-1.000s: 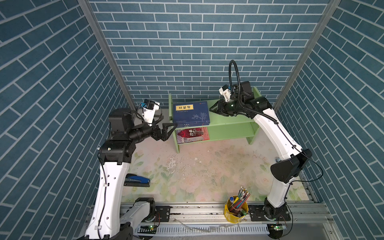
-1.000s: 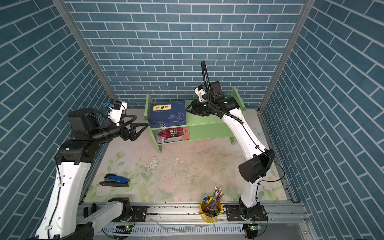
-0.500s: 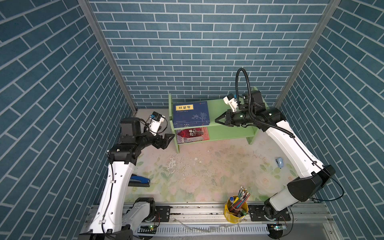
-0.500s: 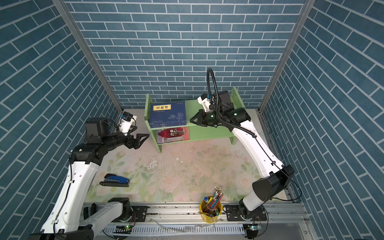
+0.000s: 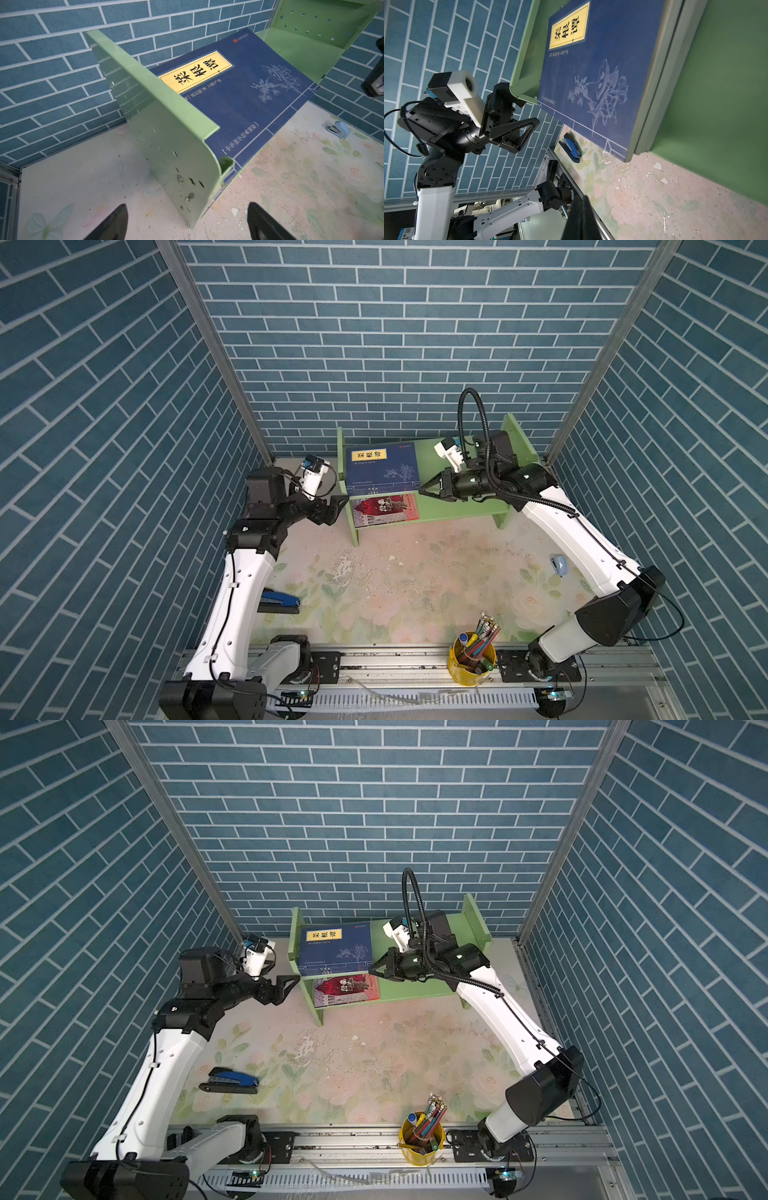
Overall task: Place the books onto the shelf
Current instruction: 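Open the left gripper and draw it back from the books while right holds the stack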
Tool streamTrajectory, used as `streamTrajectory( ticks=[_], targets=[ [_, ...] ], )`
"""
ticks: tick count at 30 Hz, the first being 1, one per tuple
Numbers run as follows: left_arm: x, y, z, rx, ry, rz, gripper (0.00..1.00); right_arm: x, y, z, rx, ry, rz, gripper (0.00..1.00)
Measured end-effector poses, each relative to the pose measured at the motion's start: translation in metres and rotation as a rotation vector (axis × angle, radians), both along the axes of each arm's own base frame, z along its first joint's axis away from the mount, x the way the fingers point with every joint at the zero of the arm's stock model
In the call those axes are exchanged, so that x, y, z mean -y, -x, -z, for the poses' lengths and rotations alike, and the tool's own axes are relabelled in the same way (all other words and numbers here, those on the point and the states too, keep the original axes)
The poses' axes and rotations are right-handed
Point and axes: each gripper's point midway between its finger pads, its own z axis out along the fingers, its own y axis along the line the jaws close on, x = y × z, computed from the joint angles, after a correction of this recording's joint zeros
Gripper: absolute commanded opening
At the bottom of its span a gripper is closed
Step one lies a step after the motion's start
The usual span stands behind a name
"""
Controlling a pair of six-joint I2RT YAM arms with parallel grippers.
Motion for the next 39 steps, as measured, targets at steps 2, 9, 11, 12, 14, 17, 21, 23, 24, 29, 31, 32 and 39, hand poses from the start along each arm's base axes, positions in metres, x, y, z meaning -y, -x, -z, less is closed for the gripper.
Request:
streamTrajectory(
  ticks=[2, 9, 11, 12, 14, 17, 21, 23, 24, 29, 31, 32, 39],
  targets=[
    [0.000, -0.002, 0.001, 0.004, 0.001, -0.003, 0.91, -0.001, -0.002, 0.002, -0.006, 0.000, 0.001, 0.06],
    [-0.001, -0.007, 0.004, 0.004, 0.003, -0.010, 0.91, -0.006, -0.009, 0.015, -0.029, 0.014, 0.001, 0.06],
    [-0.001, -0.009, 0.005, 0.002, 0.004, -0.014, 0.91, -0.008, -0.011, 0.018, -0.034, 0.018, 0.002, 0.06],
    [-0.002, -0.009, 0.004, 0.003, 0.005, -0.017, 0.91, -0.008, -0.012, 0.019, -0.036, 0.019, 0.002, 0.06],
    [-0.002, -0.011, 0.004, 0.007, 0.006, -0.020, 0.91, -0.009, -0.013, 0.021, -0.040, 0.023, 0.003, 0.06],
    [-0.002, -0.011, 0.003, 0.008, 0.010, -0.023, 0.91, -0.011, -0.016, 0.022, -0.041, 0.024, 0.003, 0.06],
    [-0.002, -0.011, 0.003, 0.007, 0.012, -0.025, 0.91, -0.012, -0.018, 0.023, -0.043, 0.027, 0.004, 0.06],
    [-0.003, -0.011, 0.003, 0.008, 0.012, -0.027, 0.91, -0.012, -0.018, 0.023, -0.045, 0.029, 0.004, 0.06],
    [-0.003, -0.012, 0.003, 0.009, 0.012, -0.028, 0.91, -0.012, -0.018, 0.023, -0.045, 0.031, 0.006, 0.06],
    [-0.003, -0.012, 0.002, 0.011, 0.012, -0.029, 0.91, -0.013, -0.021, 0.022, -0.042, 0.034, 0.009, 0.06],
    [-0.003, -0.012, 0.002, 0.011, 0.011, -0.030, 0.91, -0.013, -0.021, 0.025, -0.047, 0.038, 0.009, 0.06],
    [-0.003, -0.012, 0.002, 0.011, 0.012, -0.031, 0.91, -0.013, -0.022, 0.026, -0.050, 0.041, 0.010, 0.06],
    [-0.003, -0.012, 0.002, 0.008, 0.015, -0.035, 0.91, -0.014, -0.025, 0.025, -0.052, 0.047, 0.014, 0.07]
  ],
)
